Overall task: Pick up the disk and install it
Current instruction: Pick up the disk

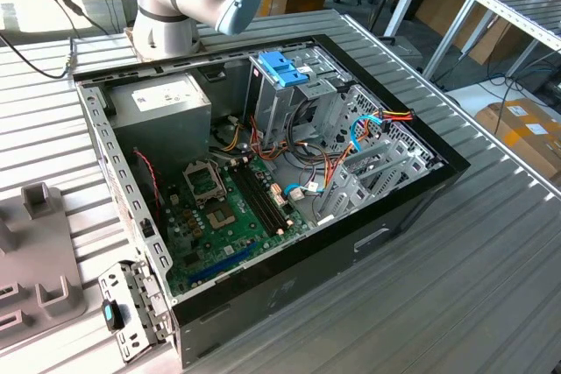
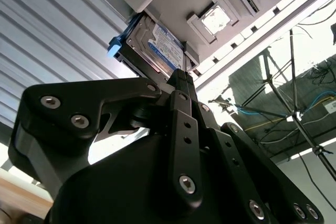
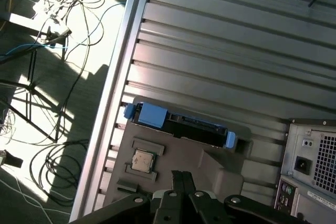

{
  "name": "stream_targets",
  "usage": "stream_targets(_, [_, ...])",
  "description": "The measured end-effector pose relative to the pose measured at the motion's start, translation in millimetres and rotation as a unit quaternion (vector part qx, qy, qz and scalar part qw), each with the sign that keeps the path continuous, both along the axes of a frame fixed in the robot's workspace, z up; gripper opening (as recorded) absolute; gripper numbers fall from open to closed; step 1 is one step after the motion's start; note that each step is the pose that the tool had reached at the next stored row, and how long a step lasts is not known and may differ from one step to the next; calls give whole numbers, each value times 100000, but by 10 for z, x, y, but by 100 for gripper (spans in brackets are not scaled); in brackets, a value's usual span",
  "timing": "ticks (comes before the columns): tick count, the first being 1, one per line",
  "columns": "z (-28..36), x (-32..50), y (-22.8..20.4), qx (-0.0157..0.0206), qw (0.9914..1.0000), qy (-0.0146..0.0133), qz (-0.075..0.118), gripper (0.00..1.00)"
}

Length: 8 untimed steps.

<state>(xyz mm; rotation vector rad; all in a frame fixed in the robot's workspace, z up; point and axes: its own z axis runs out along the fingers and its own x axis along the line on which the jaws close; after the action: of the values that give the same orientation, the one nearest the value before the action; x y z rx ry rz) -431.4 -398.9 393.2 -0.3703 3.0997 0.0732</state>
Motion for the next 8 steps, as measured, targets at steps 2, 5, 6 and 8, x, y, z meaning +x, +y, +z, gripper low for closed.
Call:
stream_targets(2, [-1, 0, 0, 5, 100000, -4, 213, 11])
stream_targets(5, [0, 0, 0, 2, 99998, -2, 667, 11])
stream_targets(6, [0, 0, 0, 1, 99997, 0, 767, 11])
stream_targets(8, [0, 0, 0, 1, 99995, 0, 1024, 11])
